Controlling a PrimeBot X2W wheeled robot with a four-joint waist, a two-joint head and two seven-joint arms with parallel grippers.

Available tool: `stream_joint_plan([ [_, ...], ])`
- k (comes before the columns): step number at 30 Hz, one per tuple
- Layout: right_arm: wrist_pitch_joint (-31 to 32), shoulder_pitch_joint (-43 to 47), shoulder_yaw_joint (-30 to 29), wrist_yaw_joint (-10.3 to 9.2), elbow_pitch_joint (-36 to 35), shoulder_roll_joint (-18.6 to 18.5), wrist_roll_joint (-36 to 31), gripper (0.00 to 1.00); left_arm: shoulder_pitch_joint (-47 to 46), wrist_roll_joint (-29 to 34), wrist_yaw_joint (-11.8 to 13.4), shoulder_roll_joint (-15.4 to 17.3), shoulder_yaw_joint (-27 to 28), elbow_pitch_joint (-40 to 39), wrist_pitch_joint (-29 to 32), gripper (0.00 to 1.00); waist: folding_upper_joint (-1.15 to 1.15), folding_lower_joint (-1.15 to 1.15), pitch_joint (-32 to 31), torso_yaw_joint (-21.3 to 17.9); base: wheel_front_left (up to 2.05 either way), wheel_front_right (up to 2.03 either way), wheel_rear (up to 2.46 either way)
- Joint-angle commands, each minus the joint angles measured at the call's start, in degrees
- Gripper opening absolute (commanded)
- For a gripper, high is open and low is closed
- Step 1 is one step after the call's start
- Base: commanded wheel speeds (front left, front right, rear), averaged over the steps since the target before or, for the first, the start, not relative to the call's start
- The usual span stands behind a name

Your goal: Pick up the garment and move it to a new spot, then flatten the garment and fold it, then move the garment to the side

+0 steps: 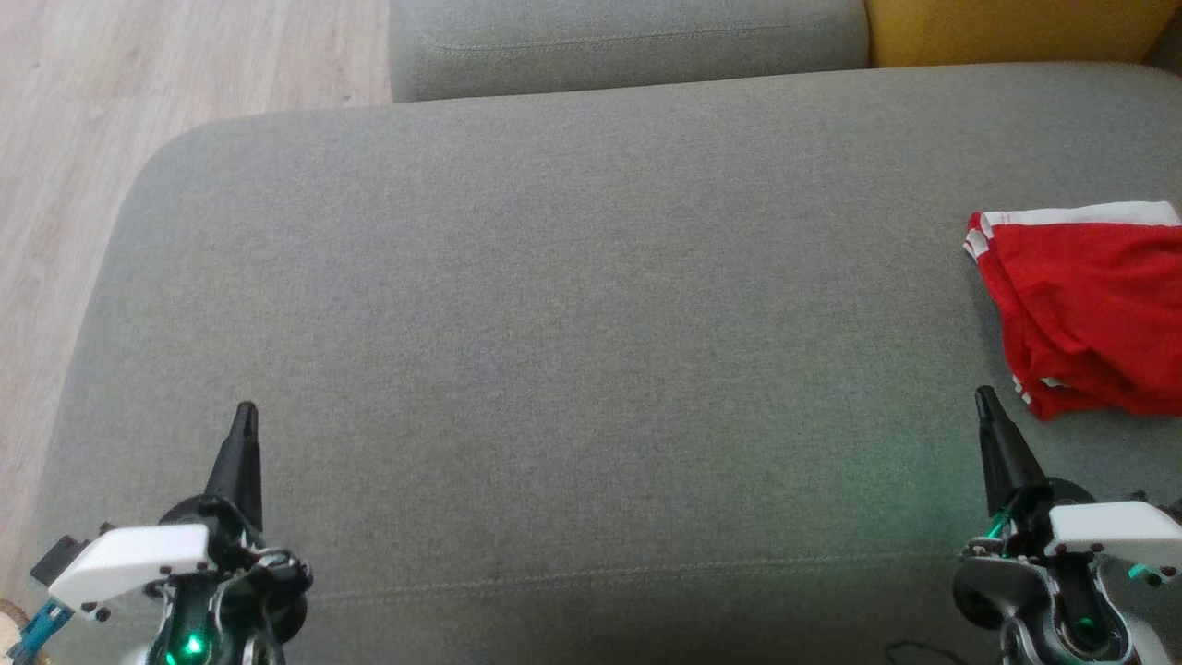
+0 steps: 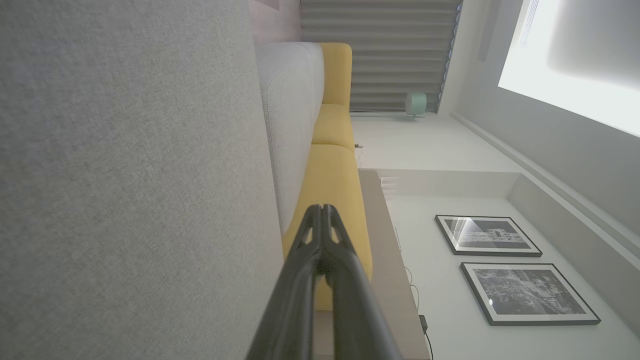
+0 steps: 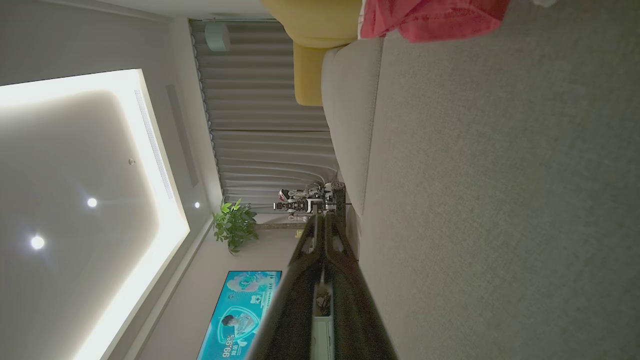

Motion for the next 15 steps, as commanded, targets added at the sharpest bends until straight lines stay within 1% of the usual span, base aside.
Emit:
stream_joint_plan([
  [1, 0.37, -2.84, 0.94, 0.02, -1.87, -0.56, -0.06, 0.00, -2.97, 0.20, -0.41, 0.62, 2.06, -1.52, 0.46, 0.00, 0.00, 0.00, 0.00, 0.00, 0.00, 0.00, 0.00],
  [15, 0.55, -2.86, 0.73, 0.02, -1.85, -0.41, -0.24, 0.00, -2.99, 0.43, -0.41, 0.42, 2.34, -1.50, 0.68, 0.00, 0.00, 0.00, 0.00, 0.00, 0.00, 0.00, 0.00],
])
